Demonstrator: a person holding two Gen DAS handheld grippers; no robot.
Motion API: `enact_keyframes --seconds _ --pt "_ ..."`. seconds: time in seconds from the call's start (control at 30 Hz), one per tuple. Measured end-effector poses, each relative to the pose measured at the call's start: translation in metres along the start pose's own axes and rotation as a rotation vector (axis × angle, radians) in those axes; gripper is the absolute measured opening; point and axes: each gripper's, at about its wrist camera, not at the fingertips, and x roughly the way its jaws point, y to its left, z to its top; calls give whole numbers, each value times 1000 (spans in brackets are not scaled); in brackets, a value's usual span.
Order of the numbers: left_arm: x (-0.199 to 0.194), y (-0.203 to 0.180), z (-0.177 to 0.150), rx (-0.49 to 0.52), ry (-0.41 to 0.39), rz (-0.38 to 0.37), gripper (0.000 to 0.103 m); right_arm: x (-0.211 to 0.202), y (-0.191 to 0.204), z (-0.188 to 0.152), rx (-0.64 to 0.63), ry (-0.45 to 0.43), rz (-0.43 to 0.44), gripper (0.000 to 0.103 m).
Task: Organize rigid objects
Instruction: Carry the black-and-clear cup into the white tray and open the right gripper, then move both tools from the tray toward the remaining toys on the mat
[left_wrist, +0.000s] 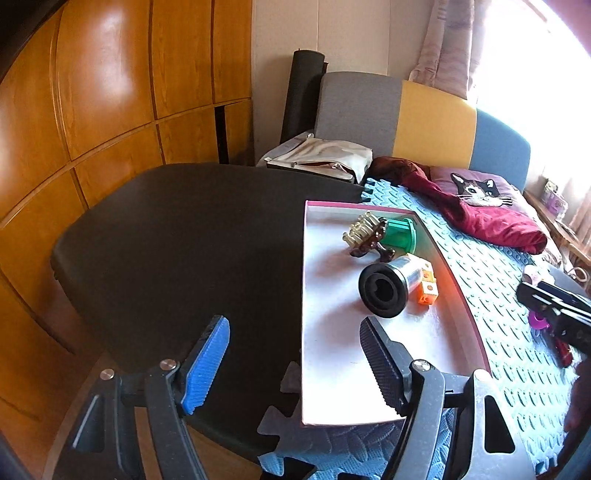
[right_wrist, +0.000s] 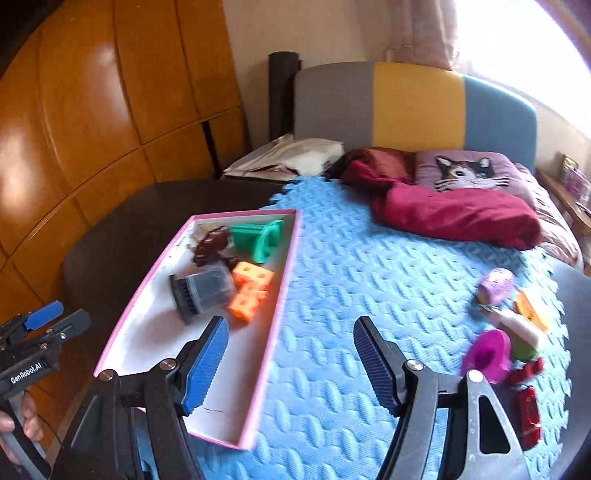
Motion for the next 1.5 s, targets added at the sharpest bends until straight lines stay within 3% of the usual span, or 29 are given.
enact_keyframes --seconds 0.37,0.6,0.73,0.83,1.27,1.33,1.5 --pt "3 -19 2 43 5 -20 74 -43 -83 -15 86 -34 -175 71" --pt "4 -41 10 93 -1 -64 74 -73 -165 -31 303 -108 -388 71" --pt "4 -61 15 122 -4 -111 74 -85 -207 -45 475 -148 -456 71" --pt "3 -85 15 184 -9 -138 74 -91 -230 -54 611 -168 -415 71" --pt "28 -208 15 391 82 -346 74 -83 -235 -58 648 -154 -334 71" --pt "32 -227 13 423 95 -383 80 -83 -238 -59 663 -152 -325 71" --pt "41 -276 3 517 109 -464 83 -83 -244 -63 709 -152 -289 71"
